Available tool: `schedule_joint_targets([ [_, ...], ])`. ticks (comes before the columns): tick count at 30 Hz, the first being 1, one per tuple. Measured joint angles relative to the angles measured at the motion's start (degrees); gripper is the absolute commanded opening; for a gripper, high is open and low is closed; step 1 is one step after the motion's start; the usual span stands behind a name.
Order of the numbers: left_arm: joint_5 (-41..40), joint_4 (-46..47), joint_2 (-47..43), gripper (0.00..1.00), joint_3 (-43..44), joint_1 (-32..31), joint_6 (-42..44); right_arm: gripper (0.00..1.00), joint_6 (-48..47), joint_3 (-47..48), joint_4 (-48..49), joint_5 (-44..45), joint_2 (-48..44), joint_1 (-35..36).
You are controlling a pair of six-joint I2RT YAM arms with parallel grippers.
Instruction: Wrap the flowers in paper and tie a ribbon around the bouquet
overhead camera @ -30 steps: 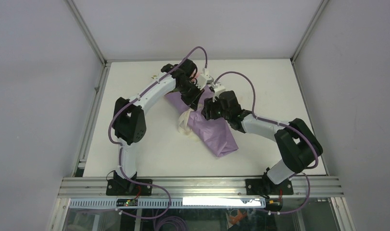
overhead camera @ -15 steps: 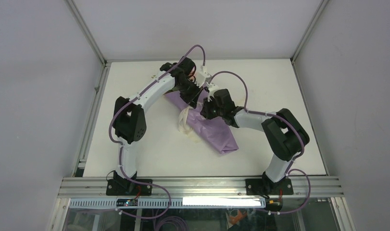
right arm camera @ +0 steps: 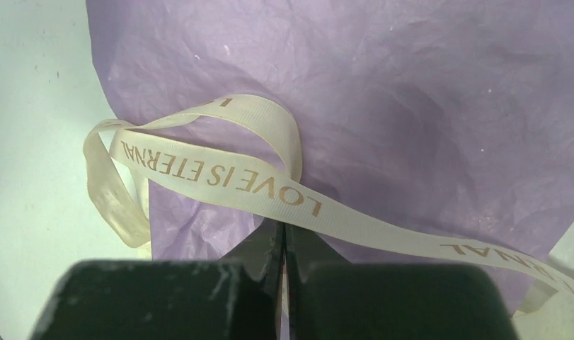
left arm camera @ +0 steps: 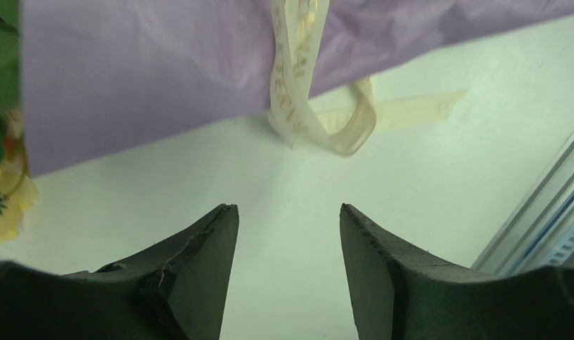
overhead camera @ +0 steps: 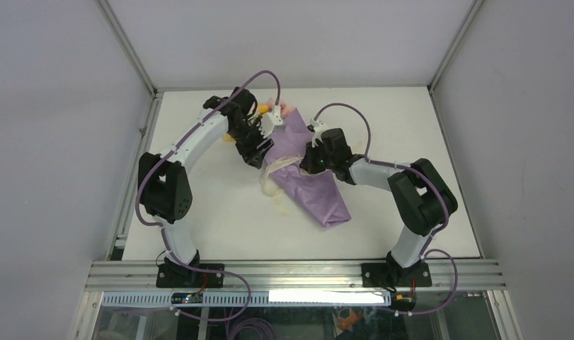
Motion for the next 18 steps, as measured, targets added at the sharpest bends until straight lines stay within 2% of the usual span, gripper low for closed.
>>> schedule_joint_targets([
  [3,-3.1,3.2,-2.8,0.58,-7.6,0.8,3.9,0.0,0.2,0.0,-0.4,-0.7,0.0,-0.3],
  [6,-5.9,12.1,-4.1,0.59,-18.1,0.4,6.6,0.0,0.2,0.1,-0.7,-1.6,0.0,-0.3],
  [8,-6.1,14.9,-3.8,0.59,-21.0,0.0,7.4,0.0,0.3,0.1,-1.0,-2.1,0.0,-0.4],
  [13,-5.8,21.6,-3.7,0.6,-21.7,-1.6,9.5,0.0,0.8,0.1,-1.3,-2.7,0.0,-0.7],
  [18,-5.9,23.5,-3.3,0.56,-22.1,-2.6,10.0,0.0,1.1,0.1,-1.2,-2.8,0.0,-1.4],
])
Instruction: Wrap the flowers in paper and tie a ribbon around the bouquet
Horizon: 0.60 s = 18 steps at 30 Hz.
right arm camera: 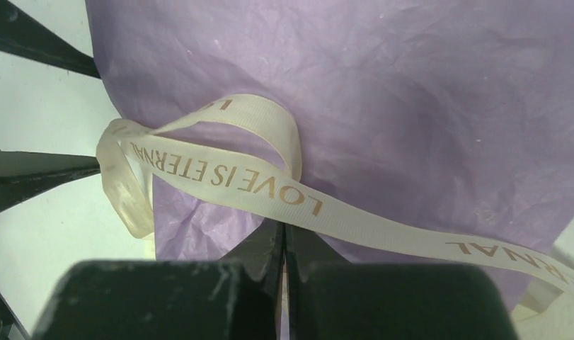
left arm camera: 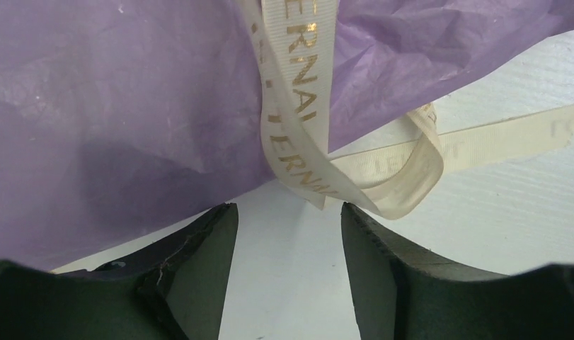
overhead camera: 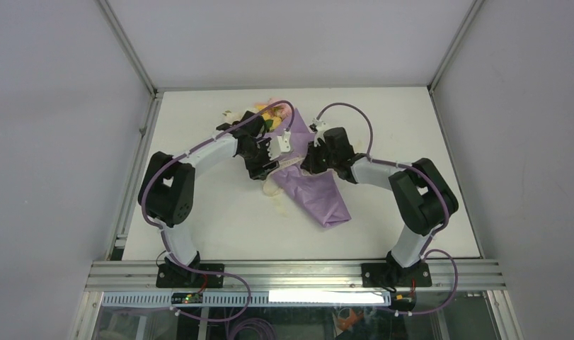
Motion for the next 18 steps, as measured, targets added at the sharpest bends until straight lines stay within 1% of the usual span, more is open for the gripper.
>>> schedule_joint_targets([
  [6,-2.6,0.8,2.0,0.49,0.0,-1.0,-0.1,0.0,0.4,0.0,0.0,-0.5,-0.4,-1.6],
  [8,-3.4,0.8,2.6,0.48,0.0,-1.4,0.0,0.0,0.5,0.0,0.0,-0.9,-0.7,-1.9],
  [11,-4.2,0.7,2.9,0.52,0.0,-2.3,0.0,0.0,0.6,0.0,0.1,-1.5,-1.3,-2.4],
  [13,-4.4,0.5,2.9,0.53,0.0,-3.0,0.0,0.0,0.6,0.0,0.1,-1.7,-1.4,-2.5],
  [18,-6.0,0.1,2.9,0.49,0.6,-4.1,-2.2,0.0,1.0,-0.1,0.1,-2.5,-1.4,-2.6],
])
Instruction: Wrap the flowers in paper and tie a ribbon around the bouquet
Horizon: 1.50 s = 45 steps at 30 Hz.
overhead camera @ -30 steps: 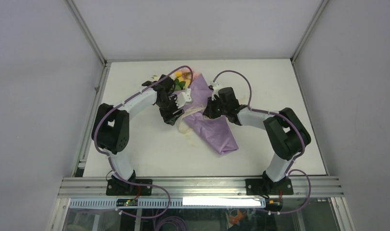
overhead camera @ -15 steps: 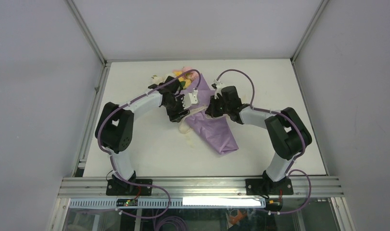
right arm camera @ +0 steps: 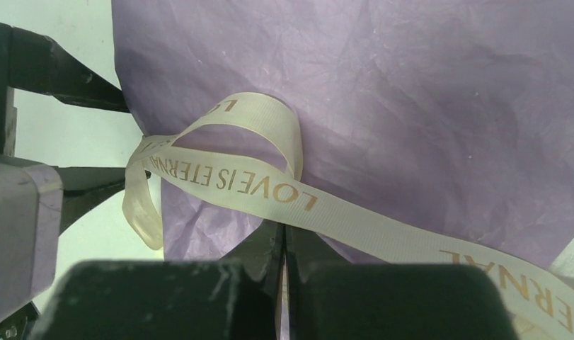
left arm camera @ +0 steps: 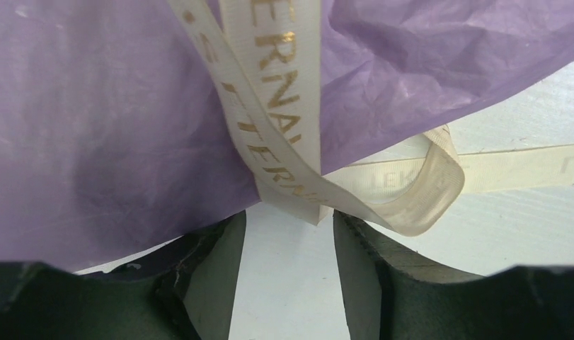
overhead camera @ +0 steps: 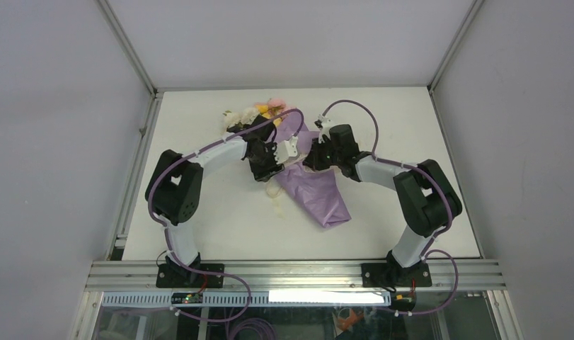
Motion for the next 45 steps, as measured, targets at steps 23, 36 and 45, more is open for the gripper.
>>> schedule_joint_targets([
  [23,-1.4,-5.5,3.0,0.45,8.8,-6.3,-25.2,0.0,1.7,-2.8,1.5,-3.8,-1.8,-3.4],
  [36,-7.6,-9.3,6.7,0.03,13.1,-6.3,-28.7,0.0,1.5,-3.1,1.4,-5.4,-2.6,-5.4],
  [45,-8.5,-10.9,2.8,0.0,13.8,-5.0,-28.5,0.0,1.5,-2.2,-3.7,-7.8,-2.8,-5.9],
])
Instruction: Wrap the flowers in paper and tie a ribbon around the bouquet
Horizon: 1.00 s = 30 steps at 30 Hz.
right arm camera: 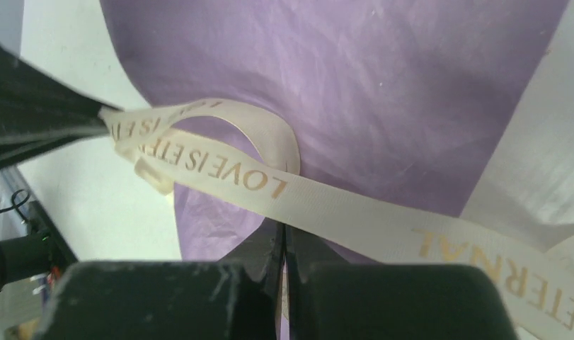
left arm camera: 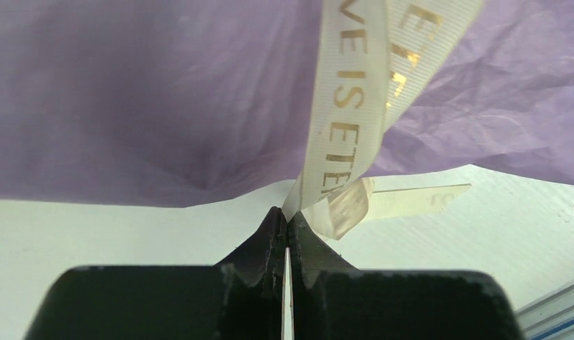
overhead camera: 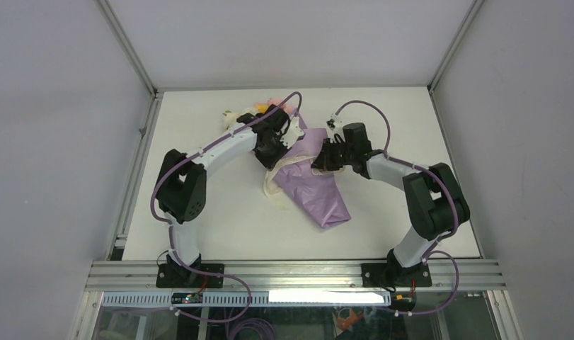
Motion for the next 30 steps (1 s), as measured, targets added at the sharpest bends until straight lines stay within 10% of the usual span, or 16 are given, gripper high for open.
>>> schedule_joint_targets([
  [20,-0.7,-4.7,-0.8,0.0,2.5,6.9,6.1,0.0,-2.6,6.4,-33.0,-7.0,-5.9,-2.3],
  [30,-6.7,-4.7,-1.2,0.0,3.3,21.1,12.1,0.0,2.1,6.5,-40.3,-8.6,-11.6,-28.0],
])
